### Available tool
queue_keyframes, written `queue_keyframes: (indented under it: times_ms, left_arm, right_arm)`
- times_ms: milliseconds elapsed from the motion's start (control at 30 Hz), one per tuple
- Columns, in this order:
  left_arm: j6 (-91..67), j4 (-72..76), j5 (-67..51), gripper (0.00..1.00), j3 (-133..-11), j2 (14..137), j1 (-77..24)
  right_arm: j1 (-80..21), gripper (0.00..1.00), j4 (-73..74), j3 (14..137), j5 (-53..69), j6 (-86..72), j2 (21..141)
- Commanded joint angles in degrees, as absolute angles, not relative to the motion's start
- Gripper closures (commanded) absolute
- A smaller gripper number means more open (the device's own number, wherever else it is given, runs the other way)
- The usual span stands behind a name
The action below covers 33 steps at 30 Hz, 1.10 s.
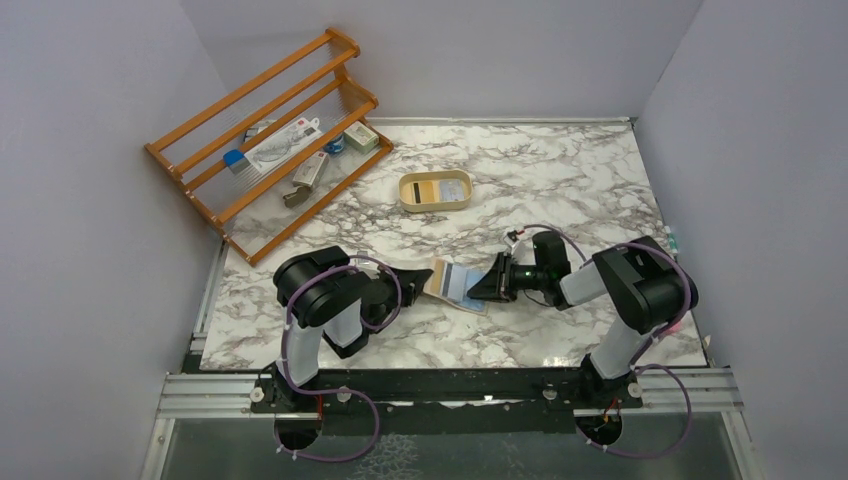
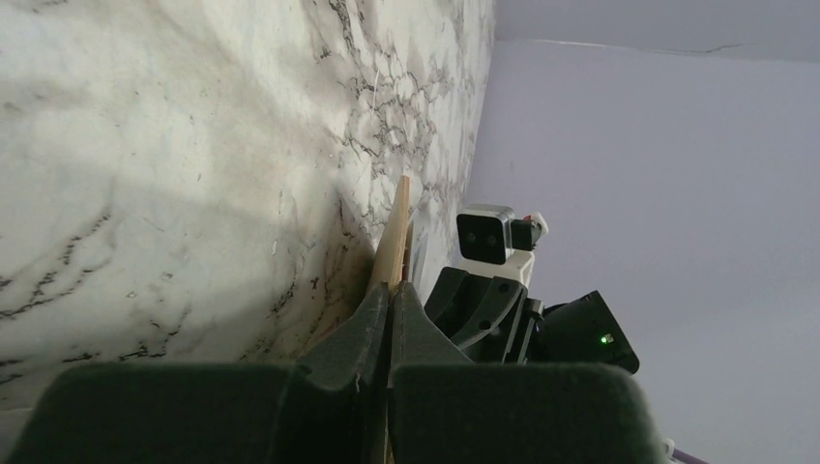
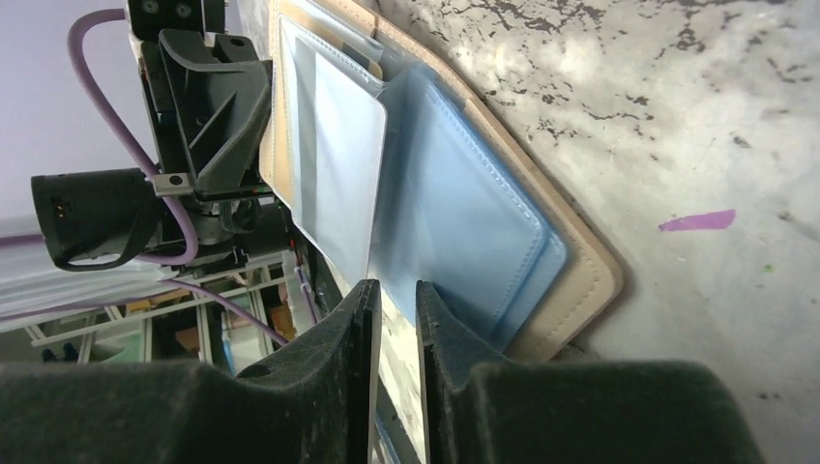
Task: Take the credit cards out of the card holder
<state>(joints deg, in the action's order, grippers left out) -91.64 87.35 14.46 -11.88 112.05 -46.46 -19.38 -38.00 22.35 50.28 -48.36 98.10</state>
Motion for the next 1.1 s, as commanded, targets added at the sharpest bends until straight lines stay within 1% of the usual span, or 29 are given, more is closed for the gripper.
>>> queue_keyframes:
  times_ms: [0,167,367,467,600,1067]
  left_arm:
    - [-91.23,102.63,16.10,1.00,-10.99,111.49,-46.32]
    - [-91.23,102.57,16.01,1.00,-11.17,111.73,-46.32]
    - [-91.19,102.64,15.83,1.00,-11.41,111.93,-46.32]
    - [-91.06,102.65,15.82,1.00,-11.43,111.84,-46.32]
    - [-90.81,102.60,15.91,1.00,-11.25,111.71,-46.31]
    - [-90.44,102.59,15.69,1.00,-11.71,111.80,-46.32]
  right_arm:
    - [-19.07,0.74,-41.56,23.68,51.76,-49.26,100.10]
    - [-19.08,0.70,-47.65,23.03,52.91,-52.95,101.76]
    - [-19.08,0.49,-57.55,21.97,54.22,-59.18,104.43]
    - [-19.08,0.43,-59.27,22.21,54.27,-60.81,105.58]
    - [-19.14,0.41,-59.34,22.62,53.83,-62.11,105.49]
    - [-22.01,0.41,-57.57,25.86,51.51,-66.61,103.19]
